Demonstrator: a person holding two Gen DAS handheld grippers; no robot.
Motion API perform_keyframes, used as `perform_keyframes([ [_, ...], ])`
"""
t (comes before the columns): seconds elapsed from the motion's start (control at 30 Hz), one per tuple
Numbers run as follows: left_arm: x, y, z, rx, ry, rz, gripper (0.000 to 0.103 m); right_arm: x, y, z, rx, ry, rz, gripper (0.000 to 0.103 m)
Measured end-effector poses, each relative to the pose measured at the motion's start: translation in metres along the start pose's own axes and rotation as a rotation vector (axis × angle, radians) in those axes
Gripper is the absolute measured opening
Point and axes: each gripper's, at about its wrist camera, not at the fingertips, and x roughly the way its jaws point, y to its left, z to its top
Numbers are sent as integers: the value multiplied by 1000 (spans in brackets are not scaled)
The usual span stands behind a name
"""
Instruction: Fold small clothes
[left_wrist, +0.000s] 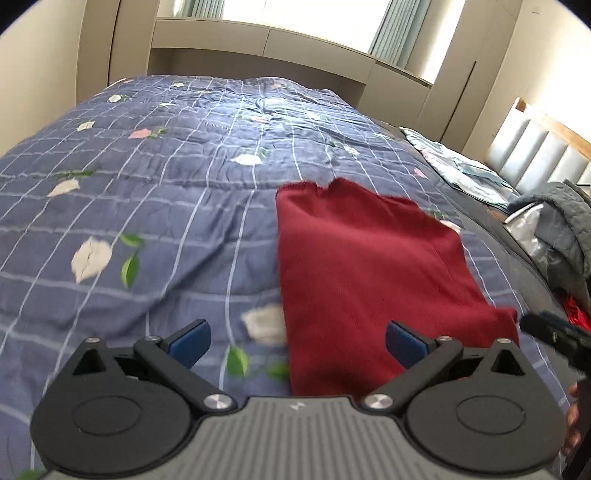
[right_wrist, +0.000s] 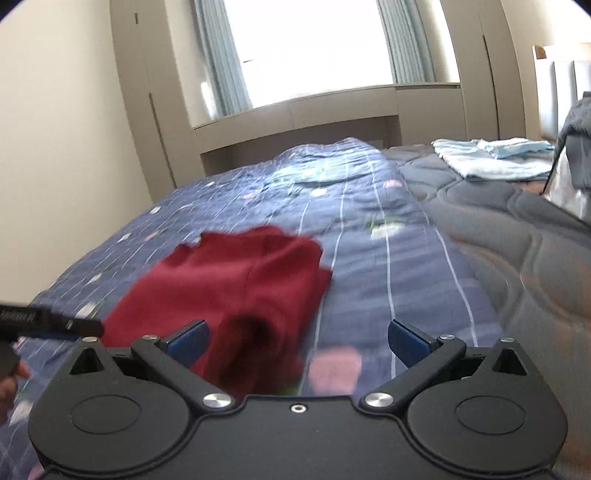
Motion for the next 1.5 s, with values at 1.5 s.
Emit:
perform_keyframes([
  [1.5,83,4,43,-18,101,-78,96,116,-27,13,183,163,282,76],
])
